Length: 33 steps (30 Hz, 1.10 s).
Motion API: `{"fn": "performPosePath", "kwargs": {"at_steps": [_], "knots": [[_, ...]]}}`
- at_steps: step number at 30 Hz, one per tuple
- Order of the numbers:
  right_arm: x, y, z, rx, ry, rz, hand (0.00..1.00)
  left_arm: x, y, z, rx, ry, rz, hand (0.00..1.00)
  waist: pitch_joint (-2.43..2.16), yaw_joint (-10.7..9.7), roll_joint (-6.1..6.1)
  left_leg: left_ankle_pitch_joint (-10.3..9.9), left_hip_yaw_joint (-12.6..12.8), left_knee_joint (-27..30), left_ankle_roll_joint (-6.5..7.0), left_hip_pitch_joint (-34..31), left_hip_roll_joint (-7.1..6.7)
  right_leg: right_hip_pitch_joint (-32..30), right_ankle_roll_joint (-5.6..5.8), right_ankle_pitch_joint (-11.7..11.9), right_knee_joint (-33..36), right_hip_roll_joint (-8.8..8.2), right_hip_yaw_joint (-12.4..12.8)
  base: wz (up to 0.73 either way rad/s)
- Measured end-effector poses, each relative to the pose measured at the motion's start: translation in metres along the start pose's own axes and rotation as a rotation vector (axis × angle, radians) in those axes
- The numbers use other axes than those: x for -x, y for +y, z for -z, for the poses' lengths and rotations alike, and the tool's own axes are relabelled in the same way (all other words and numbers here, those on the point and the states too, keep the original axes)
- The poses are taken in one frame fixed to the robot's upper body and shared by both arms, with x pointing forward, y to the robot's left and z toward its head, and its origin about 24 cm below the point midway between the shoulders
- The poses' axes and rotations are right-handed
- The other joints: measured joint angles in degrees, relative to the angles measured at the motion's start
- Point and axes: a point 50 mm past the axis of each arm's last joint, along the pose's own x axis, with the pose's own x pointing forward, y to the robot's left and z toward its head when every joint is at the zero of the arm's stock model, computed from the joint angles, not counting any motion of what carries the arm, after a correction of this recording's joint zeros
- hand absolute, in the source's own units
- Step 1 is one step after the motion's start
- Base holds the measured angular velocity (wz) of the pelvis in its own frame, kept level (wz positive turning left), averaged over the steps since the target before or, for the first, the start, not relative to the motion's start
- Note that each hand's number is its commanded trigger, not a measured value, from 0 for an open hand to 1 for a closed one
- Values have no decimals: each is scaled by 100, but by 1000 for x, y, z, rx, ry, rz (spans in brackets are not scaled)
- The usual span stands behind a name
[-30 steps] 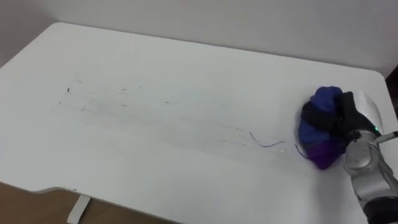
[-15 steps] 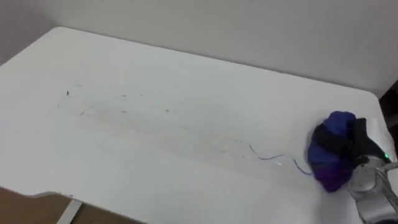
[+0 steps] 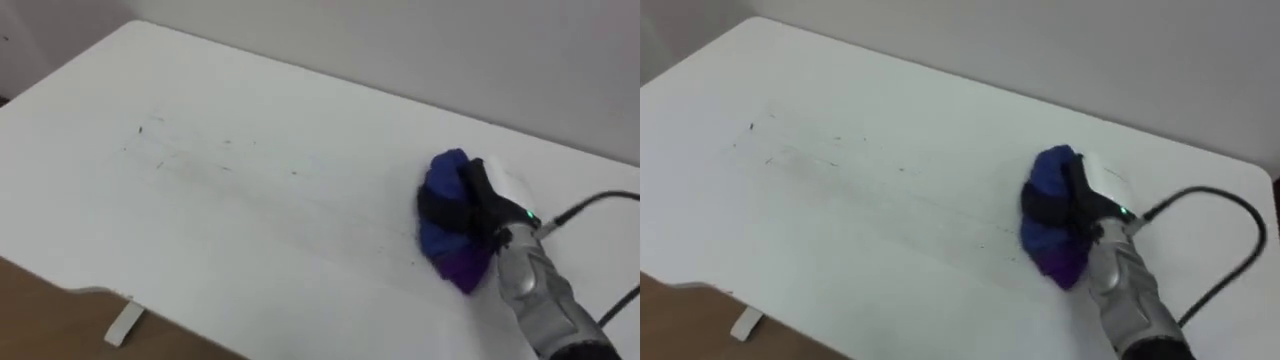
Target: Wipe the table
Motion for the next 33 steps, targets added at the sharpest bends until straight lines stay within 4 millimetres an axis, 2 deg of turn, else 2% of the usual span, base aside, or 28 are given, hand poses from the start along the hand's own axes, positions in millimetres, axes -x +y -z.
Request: {"fn": "performPosePath", "kwargs": {"at_steps": [1,3,6,9,12,15,16,17,18,19,20,21,22,23,24,25,26,27,29,31,33], "knots": [[9,-4,18,-18,54,43,100,0,6,1,-3,2,-28,0,-30,-155,-40,8,-51,1,22,-14,-44,29,33,-20,2,-41,-49,17],[23,-15,54,-30,179,103,100,0,15,0,-32,-5,-74,0,-102,-276,-69,-2,-49,0,61,-3,-63,36,59,-15,32,-66,-50,5],[31,-23,78,-1,270,114,100,-1,18,-4,-27,-18,-88,0,-132,-414,-86,-25,-55,15,85,29,-59,117,67,-3,45,-67,-49,-2],[31,-26,83,-14,305,125,100,-1,12,-11,-43,-42,-82,0,-151,-428,-65,-24,-70,40,85,14,-48,112,45,13,61,-53,-40,0],[20,-23,70,7,306,111,100,-2,0,-19,-75,-62,-50,0,-145,-303,-13,-8,-23,38,62,74,3,95,7,41,115,-19,36,-16],[-1,-11,34,65,253,43,100,-4,-11,-34,-113,-83,-15,0,-124,51,39,-6,89,26,0,77,101,-57,-93,103,156,62,199,-46],[-12,-4,2,116,159,-14,100,-4,-15,-38,-124,-85,-1,0,-122,262,67,-8,16,20,-3,1,112,-192,-158,143,187,100,223,-66],[-21,4,-41,159,21,-75,100,-5,-17,-43,-121,-86,6,0,-73,417,69,3,-62,22,-18,-72,136,-333,-216,178,240,151,227,-59],[-24,10,-65,181,-57,-107,100,-5,-18,-46,-122,-89,10,0,-47,475,67,12,-104,19,-30,-105,144,-386,-230,186,241,175,227,-26],[-25,19,-110,214,-205,-157,100,-5,-19,-51,-137,-98,16,0,7,607,67,28,-208,14,-48,-150,147,-418,-259,194,212,221,232,8],[-21,27,-147,237,-322,-202,100,-6,-20,-58,-156,-112,19,0,40,734,31,48,-269,-3,-67,-182,147,-480,-289,171,185,243,224,18],[-19,31,-162,245,-368,-221,100,-6,-21,-61,-160,-119,24,0,38,862,17,54,-290,-22,-73,-193,146,-487,-290,162,144,251,206,26],[-14,36,-186,252,-454,-252,100,-6,-22,-64,-164,-126,34,0,50,1102,-2,90,-321,-76,-44,-213,137,-493,-285,160,100,254,166,28],[-10,38,-200,261,-513,-270,100,-6,-23,-62,-169,-121,42,0,53,1273,-18,119,-404,-69,-26,-246,96,-479,-258,153,41,239,79,34],[-9,38,-203,261,-525,-273,100,-5,-24,-62,-172,-119,45,0,51,1313,-20,126,-456,-66,-16,-269,73,-466,-248,157,30,222,17,52],[-9,41,-200,261,-523,-283,100,-4,-25,-52,-172,-95,59,0,64,1324,-1,135,-581,-67,3,-280,25,-409,-233,164,36,197,-66,58],[-8,46,-187,264,-487,-304,100,-4,-24,-43,-174,-69,63,0,64,1300,1,136,-697,-67,8,-270,-20,-340,-226,164,28,175,-116,70],[-6,54,-170,236,-443,-326,100,-3,-25,-36,-172,-50,66,0,68,1230,7,140,-774,-67,15,-257,-72,-268,-195,146,23,131,-179,54],[0,58,-153,149,-428,-321,100,-2,-25,-30,-155,-37,67,0,72,1023,24,151,-827,-73,33,-223,-169,-160,-115,97,14,50,-260,37],[5,61,-134,82,-399,-302,100,-2,-24,-25,-140,-39,66,0,72,911,96,138,-795,-116,55,-104,-205,-44,-76,76,-28,21,-260,7],[11,60,-111,13,-360,-259,100,-3,-18,-26,-110,-57,43,0,64,683,91,135,-787,-120,61,-69,-276,23,24,22,-71,-46,-279,3]]}}
